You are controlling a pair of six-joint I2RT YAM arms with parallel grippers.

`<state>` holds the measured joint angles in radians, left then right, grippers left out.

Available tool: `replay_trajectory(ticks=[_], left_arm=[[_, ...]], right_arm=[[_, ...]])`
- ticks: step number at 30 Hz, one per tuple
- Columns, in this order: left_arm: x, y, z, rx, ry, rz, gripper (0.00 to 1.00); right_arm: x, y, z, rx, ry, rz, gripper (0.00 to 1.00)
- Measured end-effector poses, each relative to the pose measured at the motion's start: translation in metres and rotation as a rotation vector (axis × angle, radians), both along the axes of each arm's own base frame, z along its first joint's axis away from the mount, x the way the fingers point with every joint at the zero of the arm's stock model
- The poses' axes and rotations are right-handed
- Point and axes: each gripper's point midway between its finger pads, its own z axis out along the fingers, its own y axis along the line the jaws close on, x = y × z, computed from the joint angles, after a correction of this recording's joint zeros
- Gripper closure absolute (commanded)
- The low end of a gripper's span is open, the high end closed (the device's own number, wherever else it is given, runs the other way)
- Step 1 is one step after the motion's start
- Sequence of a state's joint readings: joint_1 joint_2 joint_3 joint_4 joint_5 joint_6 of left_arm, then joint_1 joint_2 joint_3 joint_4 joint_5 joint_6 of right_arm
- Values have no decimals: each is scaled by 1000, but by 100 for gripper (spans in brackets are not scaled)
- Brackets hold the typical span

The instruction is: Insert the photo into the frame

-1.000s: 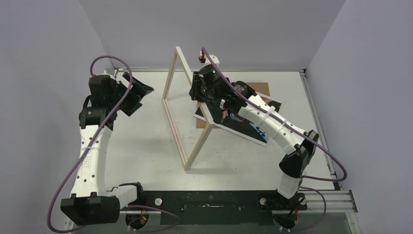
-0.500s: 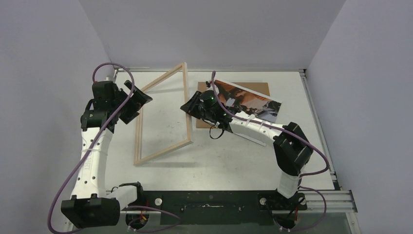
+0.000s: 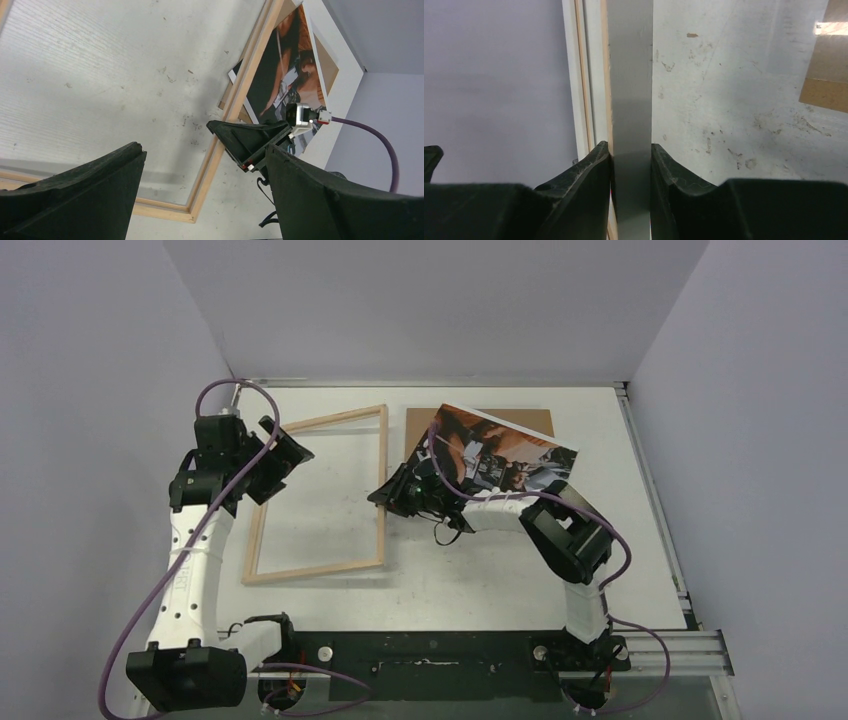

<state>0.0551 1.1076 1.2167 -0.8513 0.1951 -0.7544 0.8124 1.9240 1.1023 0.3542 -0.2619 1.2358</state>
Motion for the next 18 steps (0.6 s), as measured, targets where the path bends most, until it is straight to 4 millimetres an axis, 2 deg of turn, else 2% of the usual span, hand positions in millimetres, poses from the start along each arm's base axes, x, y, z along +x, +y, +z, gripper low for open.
replay_trajectory(ticks=[3,10,15,18], left_arm=[[-1,-1,-4,-2,11,-3,11],[-4,-3,-15,-9,40,-18,11],[-5,-4,-19,-7,49,-27,11],[-5,-3,-21,6,53,-40,11]], right_arm=[[-4,4,-20,-13,28,33,88],[-14,3,-51,-69,83,80,69],[-24,-5,-67,-144,137,106,51],[-24,-2,-61,-159,139,131,44]])
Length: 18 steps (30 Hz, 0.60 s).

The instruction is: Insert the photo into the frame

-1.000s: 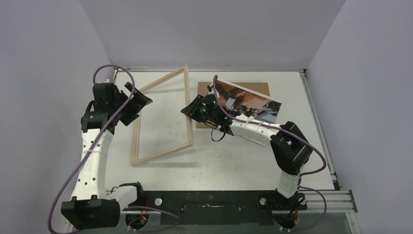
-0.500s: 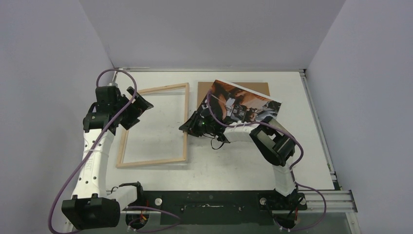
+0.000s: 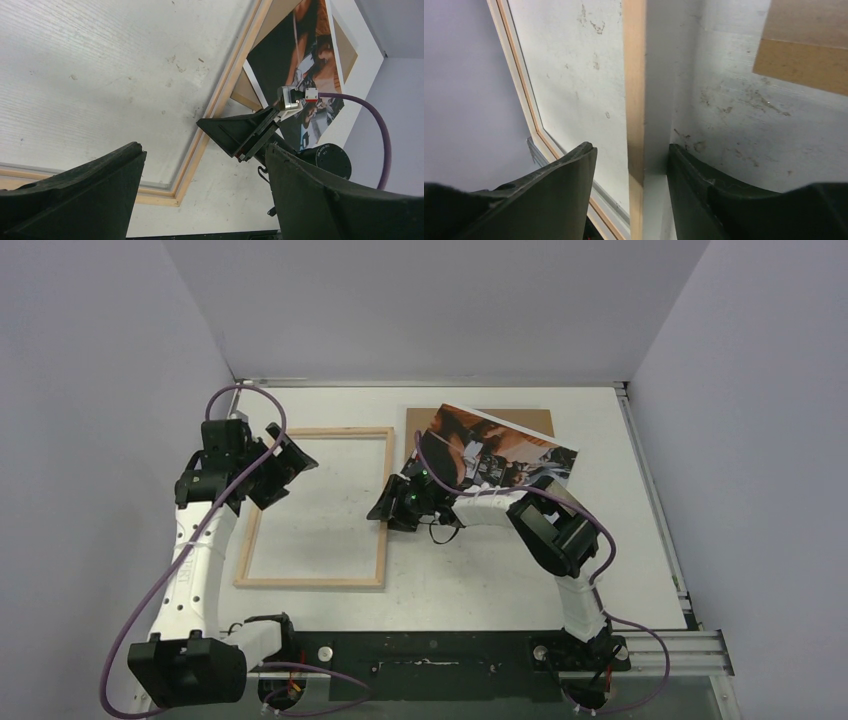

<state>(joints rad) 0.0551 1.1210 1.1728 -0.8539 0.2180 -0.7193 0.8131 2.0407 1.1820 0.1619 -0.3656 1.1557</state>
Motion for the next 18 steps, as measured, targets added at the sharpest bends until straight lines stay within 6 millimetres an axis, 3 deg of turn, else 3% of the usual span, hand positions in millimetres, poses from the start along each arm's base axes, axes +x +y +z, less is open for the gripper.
replay_trajectory(ticks=[14,18], left_arm=[[-2,-2,-11,31,32,-70,10],[-4,-1,-14,53,41,-98,3]], right_arm=[[0,-17,0,-218,-26,77,38],[7,-28,5,-310,-79,102,38]])
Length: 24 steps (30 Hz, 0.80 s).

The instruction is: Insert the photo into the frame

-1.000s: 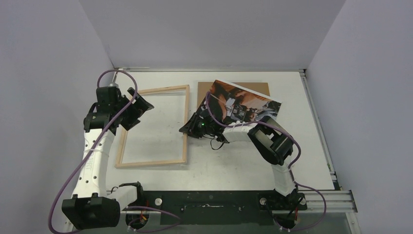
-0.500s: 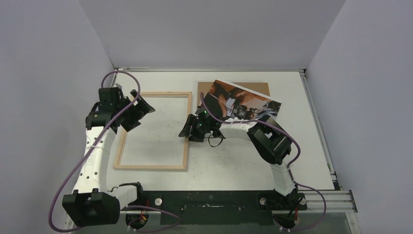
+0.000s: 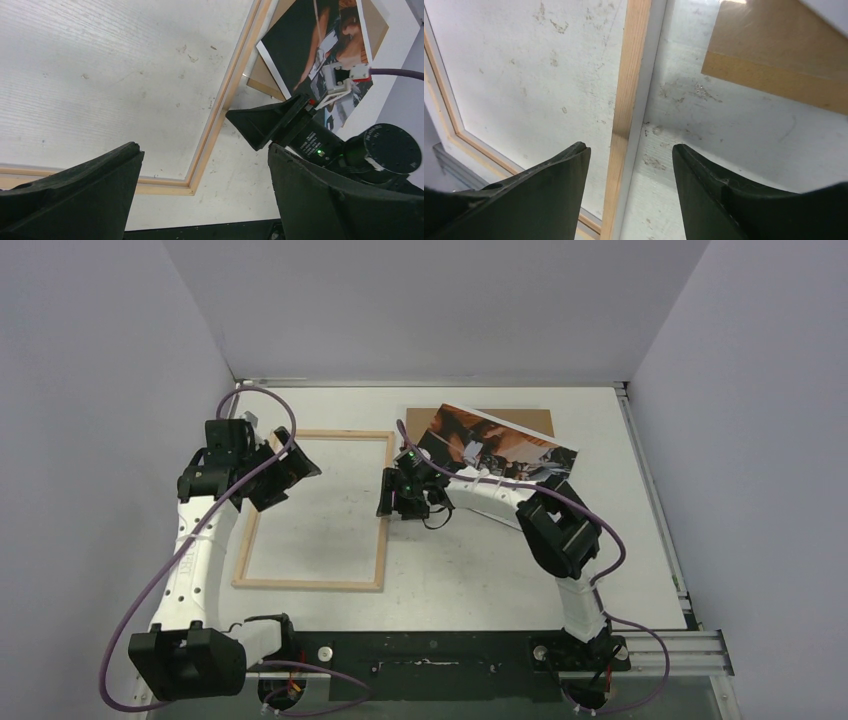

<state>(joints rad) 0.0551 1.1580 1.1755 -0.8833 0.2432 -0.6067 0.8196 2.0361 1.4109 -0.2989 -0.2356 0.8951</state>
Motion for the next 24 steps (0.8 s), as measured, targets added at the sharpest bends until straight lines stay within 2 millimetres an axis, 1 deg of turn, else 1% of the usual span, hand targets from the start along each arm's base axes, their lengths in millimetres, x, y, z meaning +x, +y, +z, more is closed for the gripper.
replay_trajectory(ticks=[1,3,5,6,8,10,12,13,15,17,18,19,21,24], left_arm=[[-1,0,-1,7,1,-7,3],[-1,1,-1,16,-2,-20,3],[-1,0,0,18,-9,-37,3],[0,-2,1,12,-18,-47,3],[4,-6,6,-3,-45,-66,3],[12,-9,10,-16,-82,-76,3],[21,-10,9,-25,-115,-76,4],[27,-10,6,-29,-125,-72,5],[37,-10,-6,-44,-129,-57,6],[47,-12,-21,-63,-110,-44,7],[53,-15,-28,-72,-96,-40,7],[60,-19,-34,-75,-90,-46,7],[70,-31,-45,-74,-71,-73,8],[92,-64,-54,-66,-49,-156,10]], right_arm=[[3,-3,4,-26,-22,6,38],[11,-11,20,-67,-80,13,37],[20,-24,41,-100,-137,3,37],[25,-33,55,-113,-167,-10,37],[40,-57,84,-133,-225,-55,39],[57,-90,109,-158,-273,-127,39],[72,-125,124,-189,-304,-206,38],[77,-143,128,-204,-316,-242,38],[83,-181,124,-242,-312,-307,39],[83,-214,108,-285,-267,-346,39],[82,-226,98,-300,-235,-353,39],[82,-236,88,-311,-197,-356,39],[83,-247,73,-315,-138,-353,39],[84,-257,53,-301,-69,-332,39]])
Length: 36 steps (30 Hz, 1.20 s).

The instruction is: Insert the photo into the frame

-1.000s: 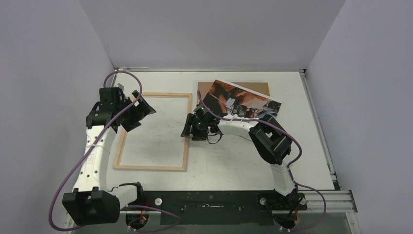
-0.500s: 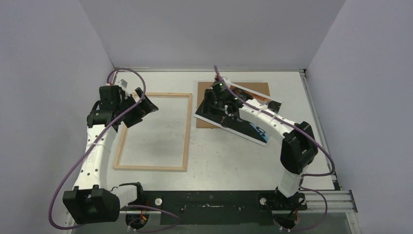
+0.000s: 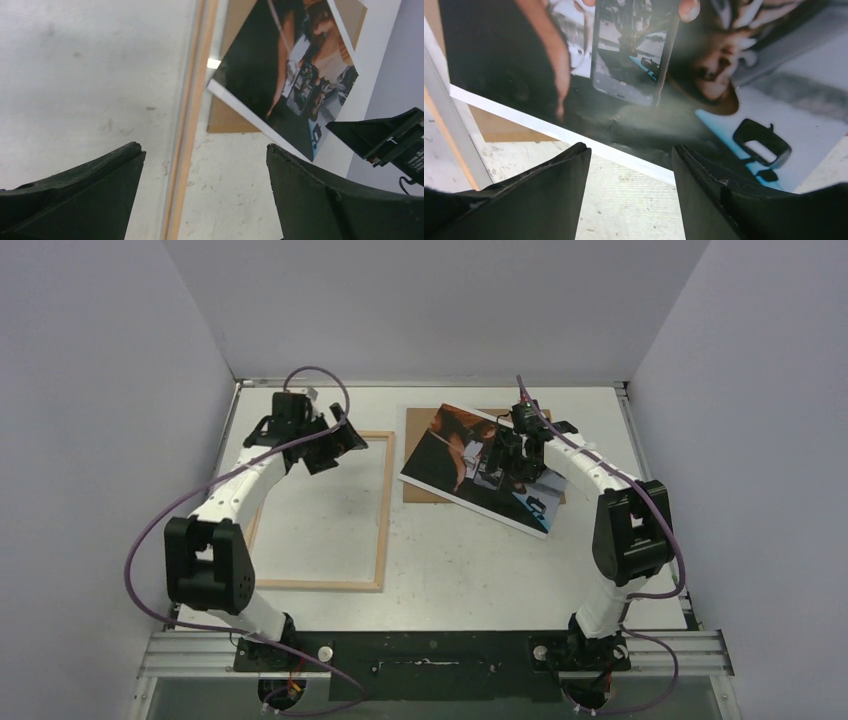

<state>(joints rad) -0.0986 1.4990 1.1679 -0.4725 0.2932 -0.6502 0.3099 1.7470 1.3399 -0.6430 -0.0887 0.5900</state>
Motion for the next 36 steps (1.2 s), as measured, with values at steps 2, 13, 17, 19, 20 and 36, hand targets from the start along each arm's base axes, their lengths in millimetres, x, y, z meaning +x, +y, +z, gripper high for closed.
replay_trajectory(ticks=[2,13,17,19,20,36], left_arm=[[23,-24,0,5,-14,-58,11],[158,-79,-9,57,-117,-143,11],[197,-83,-18,97,-143,-158,12],[211,-84,-24,117,-149,-162,12],[216,-84,-29,126,-151,-164,12],[221,-97,-98,25,-31,-195,28]], right_arm=[[-1,-1,-9,20,35,16,38],[-29,-48,-45,-79,176,27,31],[-32,-60,-49,-88,194,10,31],[-36,-69,-54,-87,214,-11,31],[-39,-75,-58,-87,227,-26,32],[-66,-131,-65,-228,338,-143,35]])
